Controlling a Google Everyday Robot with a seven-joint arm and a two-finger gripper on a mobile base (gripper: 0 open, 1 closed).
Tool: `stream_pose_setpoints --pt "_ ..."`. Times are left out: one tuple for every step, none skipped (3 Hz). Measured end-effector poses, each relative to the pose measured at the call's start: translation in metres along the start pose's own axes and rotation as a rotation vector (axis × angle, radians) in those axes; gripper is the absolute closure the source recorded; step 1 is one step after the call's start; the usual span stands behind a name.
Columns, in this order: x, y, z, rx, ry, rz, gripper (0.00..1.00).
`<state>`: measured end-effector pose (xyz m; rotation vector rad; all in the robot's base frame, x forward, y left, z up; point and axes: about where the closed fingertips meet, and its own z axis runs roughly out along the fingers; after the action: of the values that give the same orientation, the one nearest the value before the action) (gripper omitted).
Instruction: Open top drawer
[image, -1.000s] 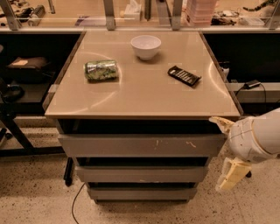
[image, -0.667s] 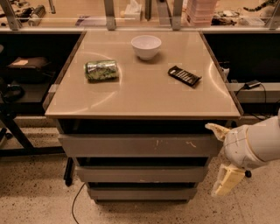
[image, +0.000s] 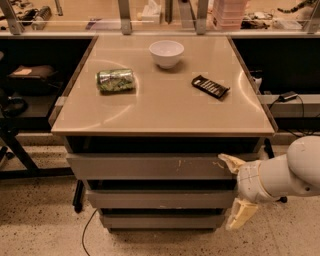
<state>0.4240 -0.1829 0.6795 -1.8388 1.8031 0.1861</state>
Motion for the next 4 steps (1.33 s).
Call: stream_pose_setpoints --pt "0.003 -0.016 0.023 0.023 -0.012 -0.042 0.0" --pt "0.007 -0.036 0.037 0.044 -0.008 -0.078 0.0" --pt "0.016 -0.053 0.051 0.047 0.006 -0.097 0.0" --pt "0.025 -0.066 0.063 0.043 0.016 -0.105 0.0"
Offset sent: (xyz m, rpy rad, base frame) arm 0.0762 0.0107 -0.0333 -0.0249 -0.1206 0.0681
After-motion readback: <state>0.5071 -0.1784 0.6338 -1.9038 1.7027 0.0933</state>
